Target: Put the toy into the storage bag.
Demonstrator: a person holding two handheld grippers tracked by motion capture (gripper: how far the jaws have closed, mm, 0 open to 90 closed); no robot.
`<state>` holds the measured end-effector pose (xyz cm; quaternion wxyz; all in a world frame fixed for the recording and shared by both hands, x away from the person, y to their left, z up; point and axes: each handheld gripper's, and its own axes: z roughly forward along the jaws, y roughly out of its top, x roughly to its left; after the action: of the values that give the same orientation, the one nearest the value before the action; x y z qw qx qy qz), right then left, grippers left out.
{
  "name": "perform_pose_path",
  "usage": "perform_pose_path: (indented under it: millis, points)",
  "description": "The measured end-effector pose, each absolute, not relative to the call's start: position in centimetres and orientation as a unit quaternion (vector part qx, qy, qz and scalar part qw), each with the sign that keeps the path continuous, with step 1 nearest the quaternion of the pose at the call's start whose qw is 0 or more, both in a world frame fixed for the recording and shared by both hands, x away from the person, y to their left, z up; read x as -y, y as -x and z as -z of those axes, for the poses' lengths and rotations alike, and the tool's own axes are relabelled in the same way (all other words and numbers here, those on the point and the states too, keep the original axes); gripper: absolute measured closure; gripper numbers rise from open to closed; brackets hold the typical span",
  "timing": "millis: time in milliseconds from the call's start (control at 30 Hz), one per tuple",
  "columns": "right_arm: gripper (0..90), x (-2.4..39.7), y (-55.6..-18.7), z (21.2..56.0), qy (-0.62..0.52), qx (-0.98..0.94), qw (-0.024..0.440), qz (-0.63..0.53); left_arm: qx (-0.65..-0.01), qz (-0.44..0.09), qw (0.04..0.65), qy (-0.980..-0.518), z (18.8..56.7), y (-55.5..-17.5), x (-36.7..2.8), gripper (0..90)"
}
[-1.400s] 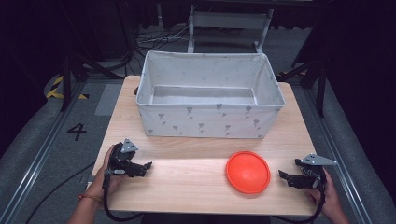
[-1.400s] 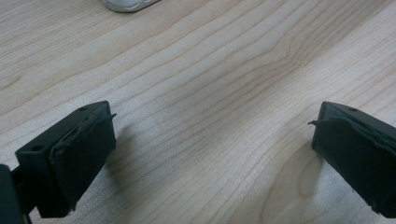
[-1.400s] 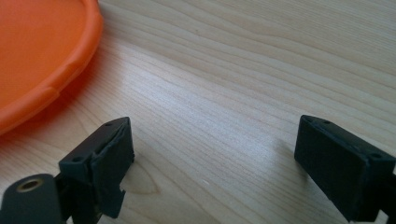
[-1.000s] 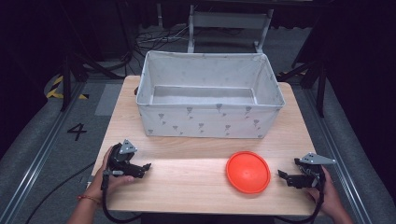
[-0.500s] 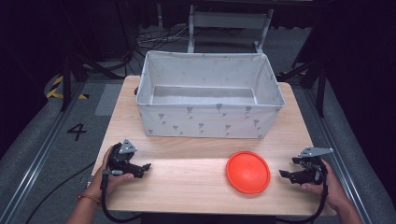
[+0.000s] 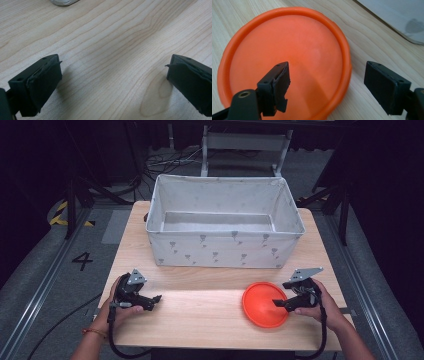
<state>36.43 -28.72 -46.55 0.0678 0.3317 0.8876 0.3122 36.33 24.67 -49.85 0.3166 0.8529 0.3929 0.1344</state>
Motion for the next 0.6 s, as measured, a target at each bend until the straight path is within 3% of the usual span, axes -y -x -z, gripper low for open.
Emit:
perform_pose_path:
  millis: [400,567,600]
  points:
    - [17.2,27.9,-36.3,48.6,-0.329,-0.893,0.065,-0.299,-0.391,-0.133,0.317,-0.854,49.8,-36.4,-24.7,0.1]
    - [26.7,27.8,-35.8,48.7,-0.336,-0.885,0.073,-0.314,-0.39,-0.133,0.318,-0.854,49.9,-36.4,-24.7,0.1]
    - [36.2,28.1,-35.7,48.7,-0.349,-0.876,0.077,-0.325,-0.39,-0.133,0.317,-0.854,49.8,-36.4,-24.7,0.1]
